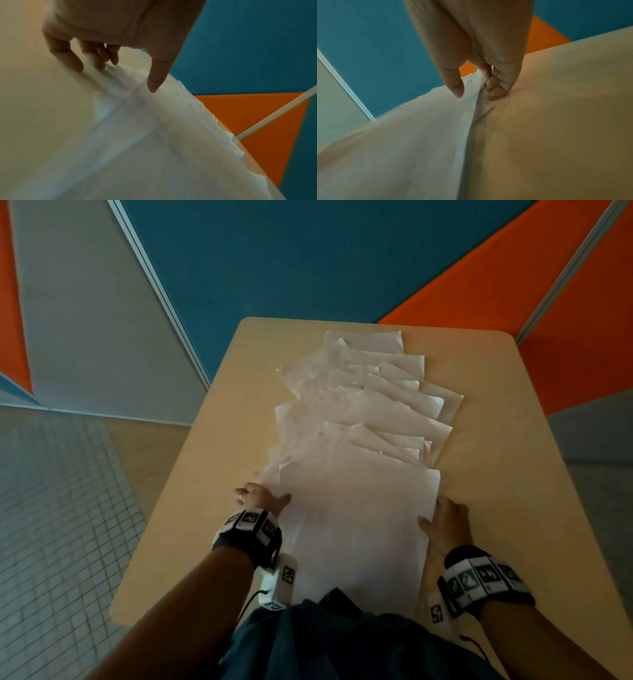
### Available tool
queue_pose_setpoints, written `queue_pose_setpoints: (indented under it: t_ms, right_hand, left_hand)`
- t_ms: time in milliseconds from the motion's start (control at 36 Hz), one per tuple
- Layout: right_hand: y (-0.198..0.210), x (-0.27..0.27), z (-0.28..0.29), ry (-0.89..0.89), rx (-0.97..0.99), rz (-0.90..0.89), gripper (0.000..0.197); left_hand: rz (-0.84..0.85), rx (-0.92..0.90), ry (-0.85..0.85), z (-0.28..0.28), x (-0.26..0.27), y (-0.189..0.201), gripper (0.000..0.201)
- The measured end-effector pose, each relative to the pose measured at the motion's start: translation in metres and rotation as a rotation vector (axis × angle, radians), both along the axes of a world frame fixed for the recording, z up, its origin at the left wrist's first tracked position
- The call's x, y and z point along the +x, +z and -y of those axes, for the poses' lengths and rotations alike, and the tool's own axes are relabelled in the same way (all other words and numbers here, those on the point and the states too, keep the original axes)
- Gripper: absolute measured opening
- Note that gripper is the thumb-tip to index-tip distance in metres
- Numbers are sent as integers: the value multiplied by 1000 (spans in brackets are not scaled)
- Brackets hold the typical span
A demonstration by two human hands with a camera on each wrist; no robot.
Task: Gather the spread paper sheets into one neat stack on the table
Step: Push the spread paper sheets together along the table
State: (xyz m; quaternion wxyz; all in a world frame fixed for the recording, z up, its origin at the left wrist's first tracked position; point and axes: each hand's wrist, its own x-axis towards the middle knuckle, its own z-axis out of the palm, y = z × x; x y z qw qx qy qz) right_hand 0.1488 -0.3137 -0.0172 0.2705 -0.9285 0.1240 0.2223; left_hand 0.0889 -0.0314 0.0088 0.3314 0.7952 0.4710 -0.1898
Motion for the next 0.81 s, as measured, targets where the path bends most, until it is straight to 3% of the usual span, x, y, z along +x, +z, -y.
queue_pose_setpoints:
  t_ms: [167,250,361,444,611,806]
  right_hand:
    - [-2,1,-12,62,103,2,60]
    - [0,0,-3,57,123,5,56]
    - [1,-7,13,13,37,-32,47]
    - [0,-22,12,95,3,-81,46]
    - [5,-35,-12,218,-70,-131,72]
    - [7,-38,6,259,-138,-147,41]
  left_hand:
    - [168,-68,-47,16,9,-7,74]
    - [272,-45,-56,19,3,-11,72]
    - [208,10,-55,15,-7,-11,79]
    - [140,-35,-151,20,-13,-11,81]
    - [58,-50,-342,37,-15,-7,79]
    - [-29,16,-386,29,-22,-7,81]
